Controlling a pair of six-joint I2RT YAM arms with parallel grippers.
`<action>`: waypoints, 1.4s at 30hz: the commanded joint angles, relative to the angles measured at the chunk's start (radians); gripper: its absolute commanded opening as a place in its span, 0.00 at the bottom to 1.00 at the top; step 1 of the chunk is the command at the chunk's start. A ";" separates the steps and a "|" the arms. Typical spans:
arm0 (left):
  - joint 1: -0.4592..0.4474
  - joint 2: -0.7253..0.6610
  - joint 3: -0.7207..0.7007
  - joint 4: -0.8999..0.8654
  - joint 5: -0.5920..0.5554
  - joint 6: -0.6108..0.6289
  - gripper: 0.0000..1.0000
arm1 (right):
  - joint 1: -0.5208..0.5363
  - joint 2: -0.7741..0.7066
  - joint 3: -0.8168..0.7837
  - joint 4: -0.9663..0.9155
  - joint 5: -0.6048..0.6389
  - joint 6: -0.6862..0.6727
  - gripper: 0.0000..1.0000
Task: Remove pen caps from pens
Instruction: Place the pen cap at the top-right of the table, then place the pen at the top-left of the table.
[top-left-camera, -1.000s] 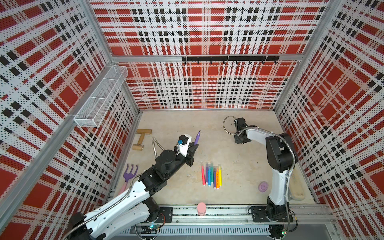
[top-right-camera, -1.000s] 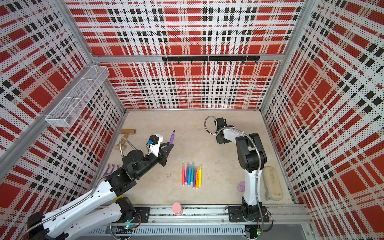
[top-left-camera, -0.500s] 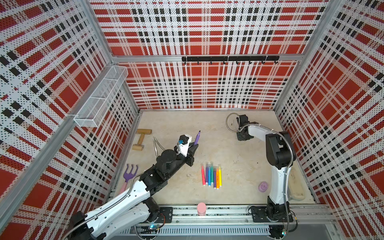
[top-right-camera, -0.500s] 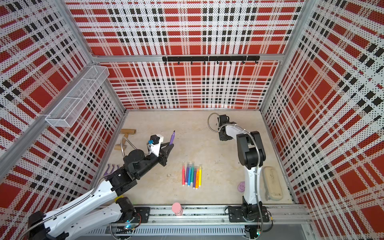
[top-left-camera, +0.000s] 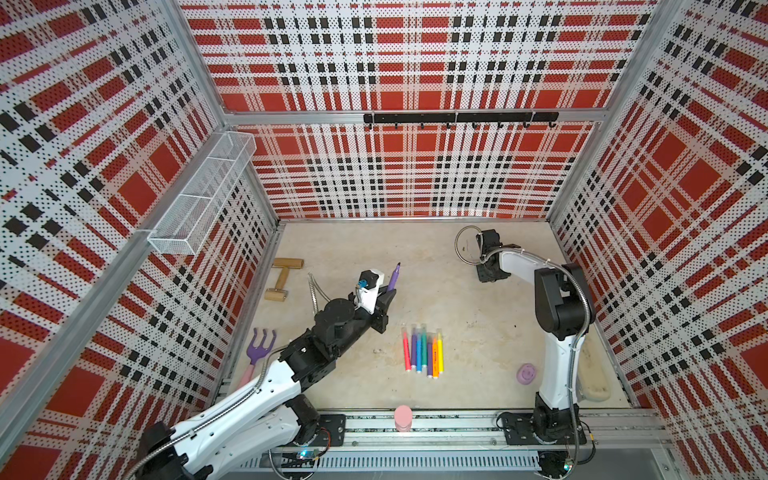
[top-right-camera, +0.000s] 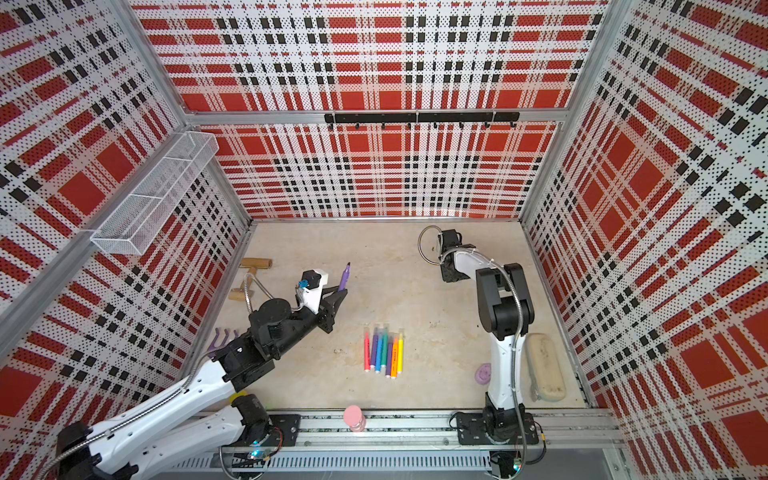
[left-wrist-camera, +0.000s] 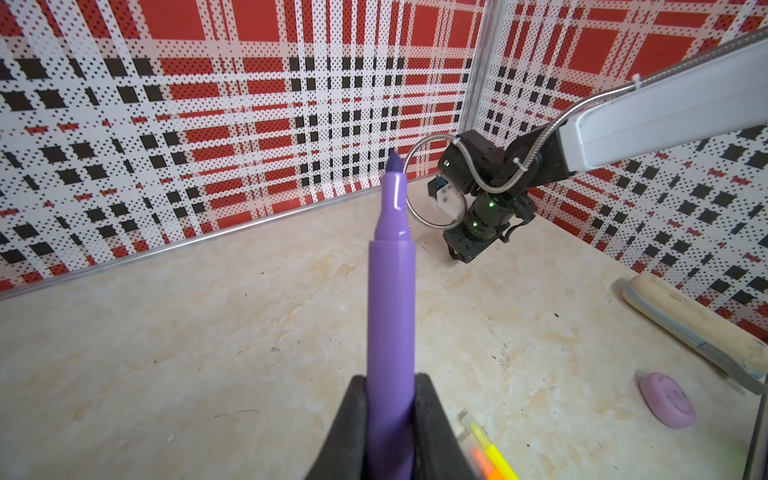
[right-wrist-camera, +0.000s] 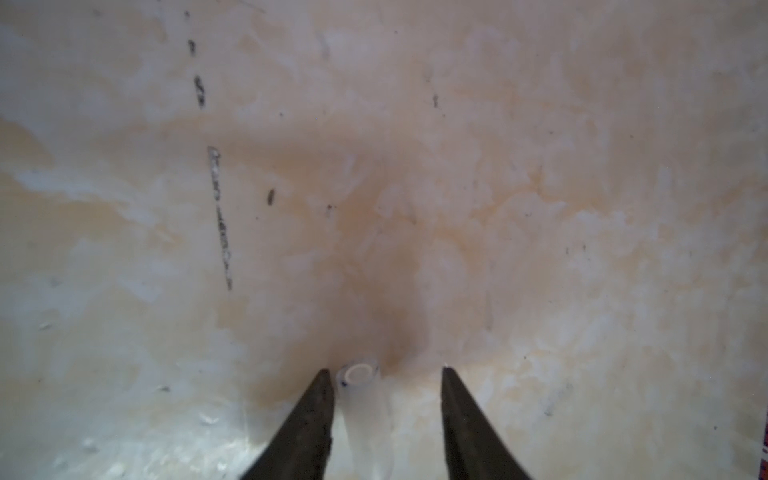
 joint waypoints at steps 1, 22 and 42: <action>0.041 0.046 0.063 -0.068 -0.023 -0.058 0.00 | 0.007 -0.052 -0.070 -0.005 -0.029 -0.010 0.61; 0.486 0.808 0.454 -0.361 0.114 -0.096 0.00 | 0.097 -0.652 -0.330 0.153 -0.255 0.070 0.93; 0.586 1.107 0.586 -0.456 0.100 -0.070 0.24 | 0.283 -0.881 -0.737 0.274 -0.332 0.236 0.94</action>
